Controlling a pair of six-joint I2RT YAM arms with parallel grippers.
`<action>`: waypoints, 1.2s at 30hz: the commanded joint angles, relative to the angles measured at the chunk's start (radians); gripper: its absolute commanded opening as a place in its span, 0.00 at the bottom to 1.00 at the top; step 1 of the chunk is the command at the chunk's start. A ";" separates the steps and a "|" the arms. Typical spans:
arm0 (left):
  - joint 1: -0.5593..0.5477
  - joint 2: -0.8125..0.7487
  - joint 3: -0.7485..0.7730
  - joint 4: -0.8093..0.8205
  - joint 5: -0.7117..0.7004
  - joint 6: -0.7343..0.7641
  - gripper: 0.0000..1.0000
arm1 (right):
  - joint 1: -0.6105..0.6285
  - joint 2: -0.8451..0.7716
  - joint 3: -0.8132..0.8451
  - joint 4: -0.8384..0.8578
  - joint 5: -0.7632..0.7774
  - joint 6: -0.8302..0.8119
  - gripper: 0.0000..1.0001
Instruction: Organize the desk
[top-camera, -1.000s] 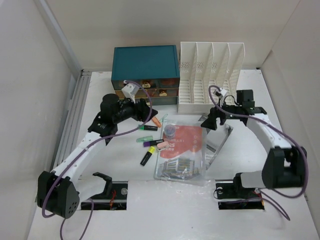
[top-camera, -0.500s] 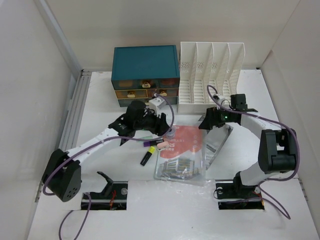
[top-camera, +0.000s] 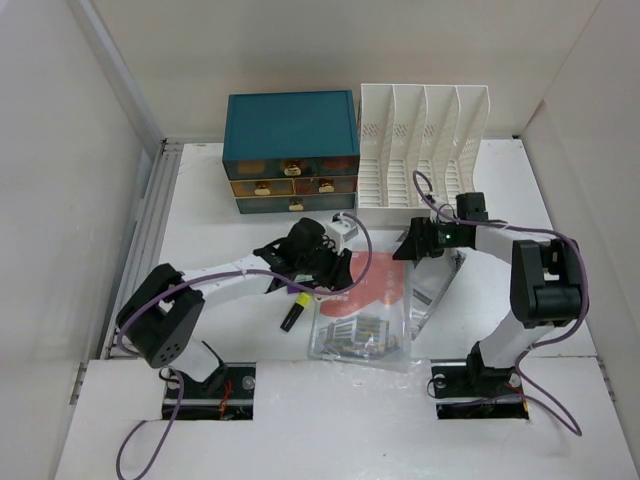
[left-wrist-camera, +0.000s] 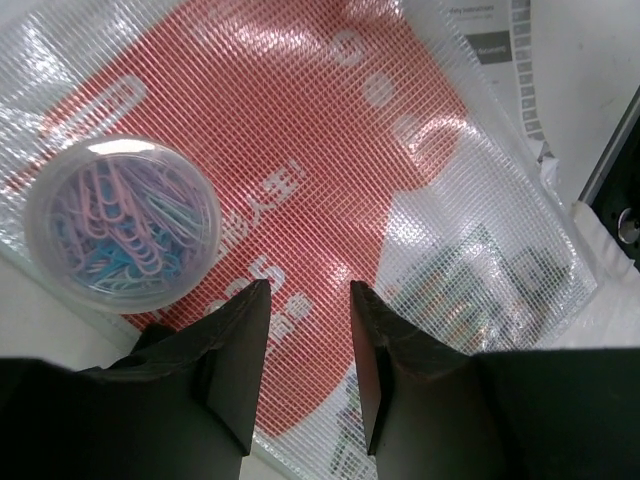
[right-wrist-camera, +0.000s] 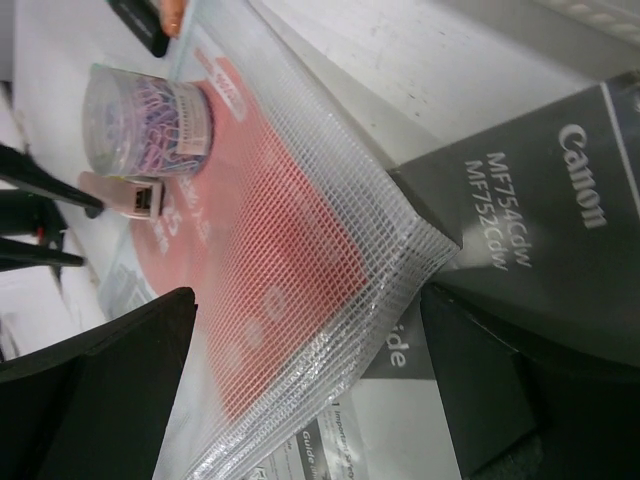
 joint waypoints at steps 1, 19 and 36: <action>-0.025 0.034 -0.001 0.045 0.010 -0.016 0.34 | 0.006 0.073 -0.029 -0.002 -0.046 0.006 1.00; -0.099 0.166 0.037 0.016 0.000 -0.025 0.32 | 0.049 0.107 -0.011 -0.094 -0.136 -0.082 0.73; -0.109 0.080 0.074 -0.003 -0.046 -0.016 0.55 | 0.049 -0.102 0.089 -0.165 -0.077 -0.134 0.00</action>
